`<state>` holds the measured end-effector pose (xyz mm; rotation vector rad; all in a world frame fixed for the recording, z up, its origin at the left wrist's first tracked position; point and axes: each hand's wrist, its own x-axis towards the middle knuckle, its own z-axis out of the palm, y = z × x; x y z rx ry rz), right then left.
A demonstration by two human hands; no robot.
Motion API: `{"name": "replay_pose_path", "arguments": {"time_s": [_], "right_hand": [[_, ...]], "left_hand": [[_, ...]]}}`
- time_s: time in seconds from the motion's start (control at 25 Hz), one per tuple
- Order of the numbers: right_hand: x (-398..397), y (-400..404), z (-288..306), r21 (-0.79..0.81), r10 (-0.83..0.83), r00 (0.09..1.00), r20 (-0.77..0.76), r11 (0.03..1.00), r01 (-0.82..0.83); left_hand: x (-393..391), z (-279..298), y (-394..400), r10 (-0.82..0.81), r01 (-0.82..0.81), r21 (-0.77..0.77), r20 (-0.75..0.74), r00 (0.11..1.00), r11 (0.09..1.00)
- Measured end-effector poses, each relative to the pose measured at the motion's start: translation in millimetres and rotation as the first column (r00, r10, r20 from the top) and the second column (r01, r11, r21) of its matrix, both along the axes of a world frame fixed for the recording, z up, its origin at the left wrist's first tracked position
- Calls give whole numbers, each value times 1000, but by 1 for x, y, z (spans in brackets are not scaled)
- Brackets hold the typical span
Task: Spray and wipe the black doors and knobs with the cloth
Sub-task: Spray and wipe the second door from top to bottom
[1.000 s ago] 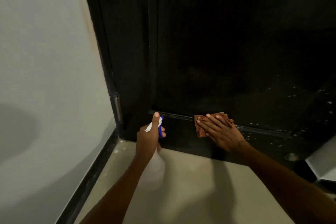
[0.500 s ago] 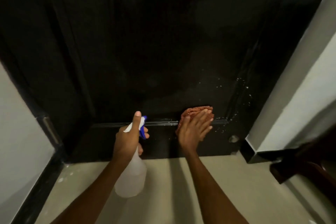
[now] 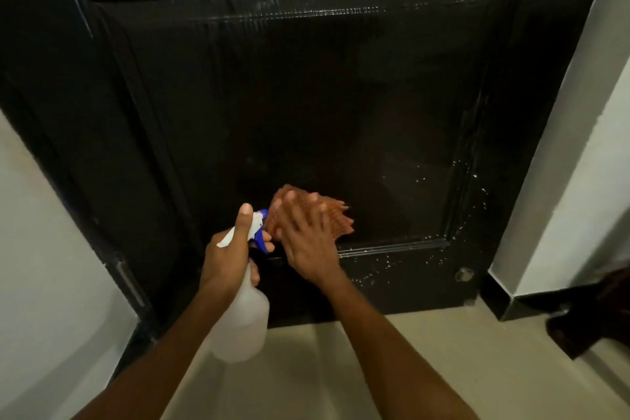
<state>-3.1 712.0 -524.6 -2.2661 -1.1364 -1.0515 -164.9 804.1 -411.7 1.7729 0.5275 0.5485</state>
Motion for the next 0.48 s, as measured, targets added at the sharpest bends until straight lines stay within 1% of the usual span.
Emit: {"name": "replay_pose_path", "arguments": {"time_s": [0.04,0.08,0.12,0.16,0.2,0.24,0.28,0.32,0.36,0.4,0.44,0.48], "right_hand": [[7,-16,-17,-282,104,985,135,957,-62],[17,-35,-29,-445,164,966,202,893,-58],[27,-54,-35,-473,139,965,222,881,-18],[36,-73,-37,-419,58,980,191,908,28],[43,-90,-36,-334,-53,992,113,938,88],[46,-106,-30,-205,-177,984,-7,963,172],[49,-116,-21,-24,-287,947,-146,958,287],[48,-120,-7,203,-319,891,-323,896,394],[47,-115,13,429,-247,831,-499,762,485],[46,-104,34,583,-122,779,-615,594,554],[42,-89,58,652,-22,741,-671,460,603],[36,-72,78,663,15,723,-691,411,625]], "left_hand": [[-1,4,1,-4,4,6,6,1000,1000],[-2,7,1,-13,12,14,15,1000,1000],[-3,11,1,-20,19,21,29,999,1000],[-5,14,2,-27,26,21,41,999,999],[-7,17,3,-33,33,15,42,999,999],[-10,18,4,-39,39,4,38,999,999],[-12,20,5,-44,44,-6,29,999,999],[-14,21,4,-45,46,-15,22,999,999],[-16,23,3,-45,45,-22,26,999,999],[-17,25,1,-44,45,-31,40,998,998],[-16,28,0,-44,46,-34,59,997,998],[-15,31,-2,-45,48,-32,72,996,998]]}}
